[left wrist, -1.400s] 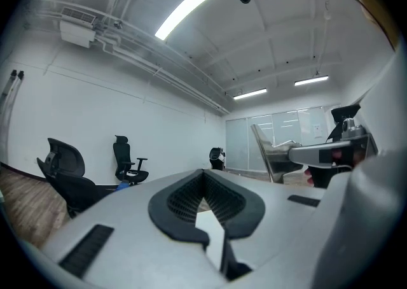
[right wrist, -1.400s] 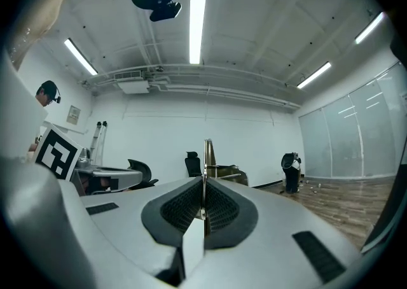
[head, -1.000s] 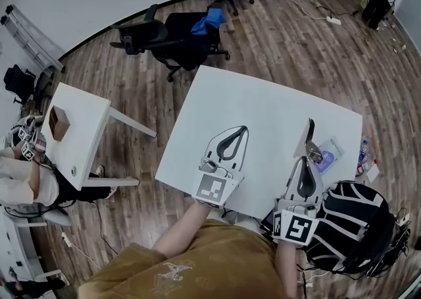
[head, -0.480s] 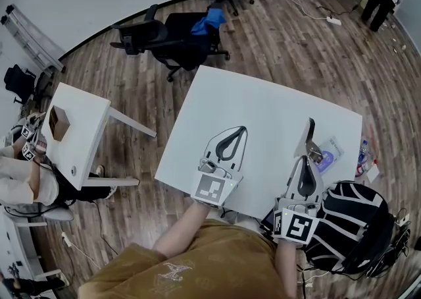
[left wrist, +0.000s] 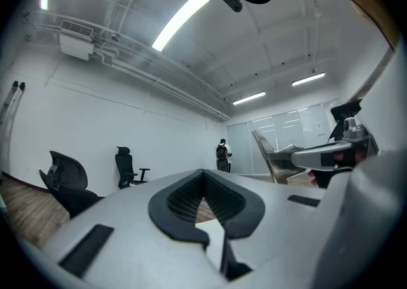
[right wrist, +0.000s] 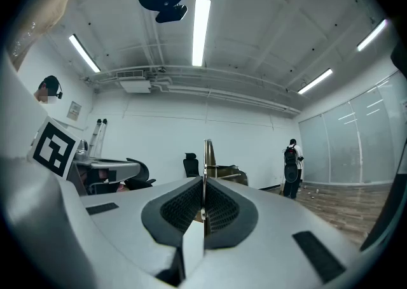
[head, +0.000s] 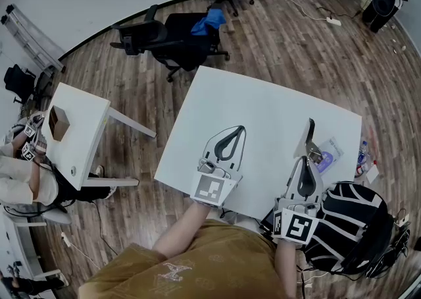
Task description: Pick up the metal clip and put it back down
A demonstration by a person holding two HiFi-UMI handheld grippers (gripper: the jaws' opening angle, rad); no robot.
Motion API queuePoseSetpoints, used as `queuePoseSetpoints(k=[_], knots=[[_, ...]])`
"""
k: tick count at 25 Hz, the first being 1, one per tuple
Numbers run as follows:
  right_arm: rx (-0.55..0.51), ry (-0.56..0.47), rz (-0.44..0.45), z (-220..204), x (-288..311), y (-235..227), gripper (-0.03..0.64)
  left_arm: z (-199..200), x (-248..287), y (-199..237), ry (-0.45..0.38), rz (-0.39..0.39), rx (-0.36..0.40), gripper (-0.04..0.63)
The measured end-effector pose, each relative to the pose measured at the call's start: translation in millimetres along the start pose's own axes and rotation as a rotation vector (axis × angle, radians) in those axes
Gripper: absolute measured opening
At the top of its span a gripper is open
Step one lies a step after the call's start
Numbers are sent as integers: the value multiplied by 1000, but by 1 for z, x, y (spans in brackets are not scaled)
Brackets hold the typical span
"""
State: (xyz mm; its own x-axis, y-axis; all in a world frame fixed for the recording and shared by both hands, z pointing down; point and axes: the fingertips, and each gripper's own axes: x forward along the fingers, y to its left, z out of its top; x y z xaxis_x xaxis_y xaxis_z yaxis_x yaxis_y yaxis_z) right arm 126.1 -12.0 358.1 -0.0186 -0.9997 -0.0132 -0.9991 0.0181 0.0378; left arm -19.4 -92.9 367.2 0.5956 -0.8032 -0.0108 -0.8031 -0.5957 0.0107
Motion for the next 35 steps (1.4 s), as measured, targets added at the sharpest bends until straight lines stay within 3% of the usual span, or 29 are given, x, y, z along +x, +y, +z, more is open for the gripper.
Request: queuePoseSetpoints(k=[21,28,35], knots=[[9,27,6,-7,1,1,9,-12,1,-1,36,-2,11,-2],[40,89,23,-28,6,4,9,-32,4,0,83,-10,-2,-2],[80,198,50,-68,8,10,9,-66,4,1,180,-38,51,-2]])
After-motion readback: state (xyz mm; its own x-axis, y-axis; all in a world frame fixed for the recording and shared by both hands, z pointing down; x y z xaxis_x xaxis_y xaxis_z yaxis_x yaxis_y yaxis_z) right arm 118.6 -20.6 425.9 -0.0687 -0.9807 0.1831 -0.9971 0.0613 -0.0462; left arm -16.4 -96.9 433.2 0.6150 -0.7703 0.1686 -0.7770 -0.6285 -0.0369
